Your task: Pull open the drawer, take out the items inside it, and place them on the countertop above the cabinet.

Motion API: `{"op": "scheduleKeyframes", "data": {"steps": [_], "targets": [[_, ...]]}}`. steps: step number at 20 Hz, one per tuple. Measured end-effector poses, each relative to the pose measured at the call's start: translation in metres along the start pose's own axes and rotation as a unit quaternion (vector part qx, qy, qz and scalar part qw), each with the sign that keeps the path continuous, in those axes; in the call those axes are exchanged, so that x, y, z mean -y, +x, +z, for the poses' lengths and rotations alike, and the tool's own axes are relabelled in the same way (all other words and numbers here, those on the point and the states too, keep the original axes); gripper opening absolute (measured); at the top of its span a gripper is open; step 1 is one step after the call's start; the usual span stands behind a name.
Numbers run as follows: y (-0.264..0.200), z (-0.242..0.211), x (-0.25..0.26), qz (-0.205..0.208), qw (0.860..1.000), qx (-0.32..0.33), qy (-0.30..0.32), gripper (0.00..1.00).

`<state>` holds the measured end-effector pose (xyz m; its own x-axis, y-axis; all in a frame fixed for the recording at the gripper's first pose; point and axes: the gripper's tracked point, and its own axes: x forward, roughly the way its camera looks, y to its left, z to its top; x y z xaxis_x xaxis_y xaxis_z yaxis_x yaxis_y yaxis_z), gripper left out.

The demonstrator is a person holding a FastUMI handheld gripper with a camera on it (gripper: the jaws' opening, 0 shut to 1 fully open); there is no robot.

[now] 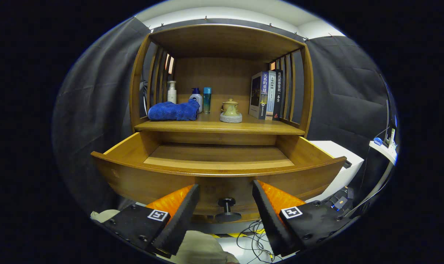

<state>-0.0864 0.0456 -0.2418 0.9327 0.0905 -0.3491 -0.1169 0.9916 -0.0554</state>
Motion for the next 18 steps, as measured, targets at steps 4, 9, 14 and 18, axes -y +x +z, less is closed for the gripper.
{"op": "scheduleKeyframes", "data": {"steps": [4, 9, 14, 18], "targets": [[0.019, 0.007, -0.001, -0.006, 1.0, -0.004, 0.008, 0.96], [0.041, 0.018, -0.003, -0.009, 1.0, -0.004, -0.011, 0.95], [0.065, 0.03, 0.001, -0.013, 1.0, -0.007, -0.007, 0.95], [0.083, 0.035, 0.0, -0.017, 1.0, -0.01, 0.003, 0.95]]}}
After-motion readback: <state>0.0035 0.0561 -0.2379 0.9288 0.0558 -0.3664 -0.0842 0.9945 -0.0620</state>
